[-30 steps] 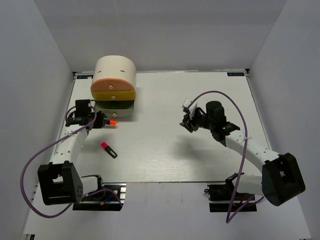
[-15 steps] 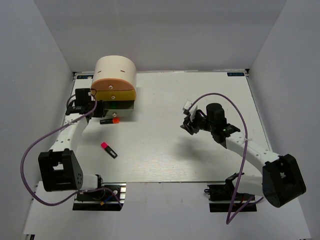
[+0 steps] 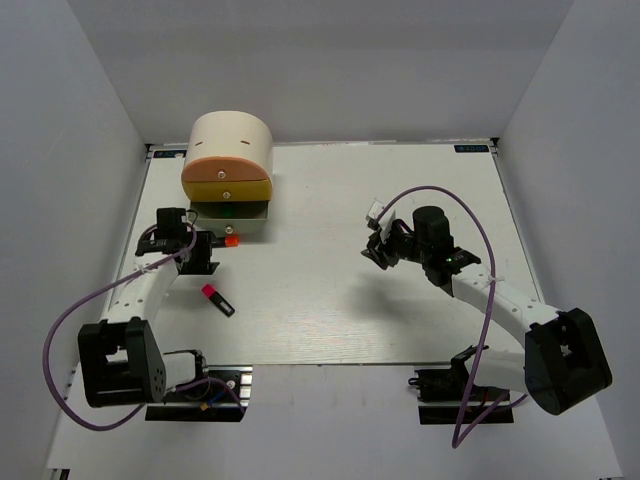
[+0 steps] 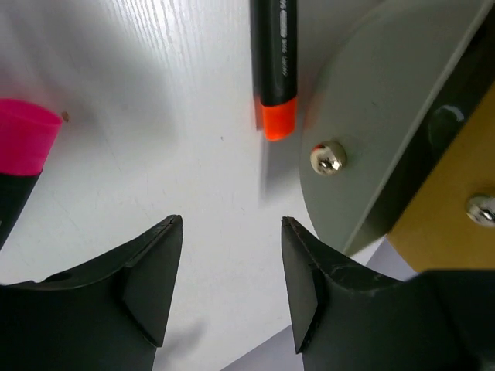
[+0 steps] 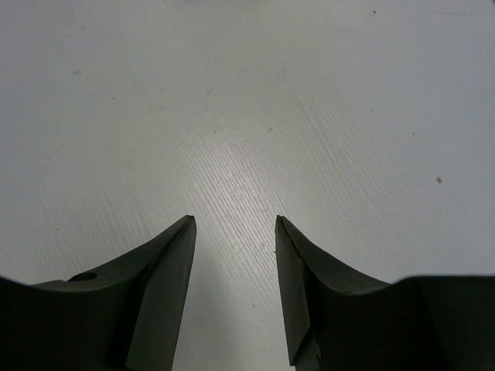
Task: Sort the stationery into containers
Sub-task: Pick up the pen from the center of the board.
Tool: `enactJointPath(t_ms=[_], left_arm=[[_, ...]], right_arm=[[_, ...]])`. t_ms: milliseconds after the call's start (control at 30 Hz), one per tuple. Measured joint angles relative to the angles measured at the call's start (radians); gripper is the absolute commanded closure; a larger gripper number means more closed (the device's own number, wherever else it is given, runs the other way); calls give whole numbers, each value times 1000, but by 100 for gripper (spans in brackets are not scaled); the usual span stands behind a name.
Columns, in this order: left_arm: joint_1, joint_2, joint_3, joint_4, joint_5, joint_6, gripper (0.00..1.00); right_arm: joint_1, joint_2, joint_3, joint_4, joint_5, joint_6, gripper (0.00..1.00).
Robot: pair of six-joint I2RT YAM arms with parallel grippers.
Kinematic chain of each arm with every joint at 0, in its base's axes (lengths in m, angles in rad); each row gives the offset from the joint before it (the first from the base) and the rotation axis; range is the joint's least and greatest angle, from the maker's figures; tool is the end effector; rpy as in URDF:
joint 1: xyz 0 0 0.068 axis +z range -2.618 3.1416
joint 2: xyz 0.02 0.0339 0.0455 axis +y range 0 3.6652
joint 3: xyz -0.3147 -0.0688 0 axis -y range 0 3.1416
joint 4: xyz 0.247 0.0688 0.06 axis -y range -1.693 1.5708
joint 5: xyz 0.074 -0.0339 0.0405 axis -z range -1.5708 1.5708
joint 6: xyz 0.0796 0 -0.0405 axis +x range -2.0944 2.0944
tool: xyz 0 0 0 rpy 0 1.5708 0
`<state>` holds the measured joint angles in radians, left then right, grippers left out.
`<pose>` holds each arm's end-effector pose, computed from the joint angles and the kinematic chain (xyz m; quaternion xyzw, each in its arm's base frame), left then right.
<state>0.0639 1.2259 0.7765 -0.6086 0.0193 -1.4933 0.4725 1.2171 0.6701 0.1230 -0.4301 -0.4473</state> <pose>0.2371 0.0136 0.2226 -0.6776 0.6903 -0.1732 0.1854 0.2401 0.1600 0.2713 -0.4680 0.6841 0.1859 0.5277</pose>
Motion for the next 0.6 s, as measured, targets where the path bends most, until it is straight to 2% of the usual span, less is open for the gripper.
enactJointPath(t_ms=[300, 600], left_arm=[[0, 241, 71, 30, 0, 0, 36], [0, 315, 132, 62, -10, 0, 36]], right_arm=[[0, 0, -1, 0, 1, 0, 48], [-3, 2, -13, 1, 1, -4, 48]])
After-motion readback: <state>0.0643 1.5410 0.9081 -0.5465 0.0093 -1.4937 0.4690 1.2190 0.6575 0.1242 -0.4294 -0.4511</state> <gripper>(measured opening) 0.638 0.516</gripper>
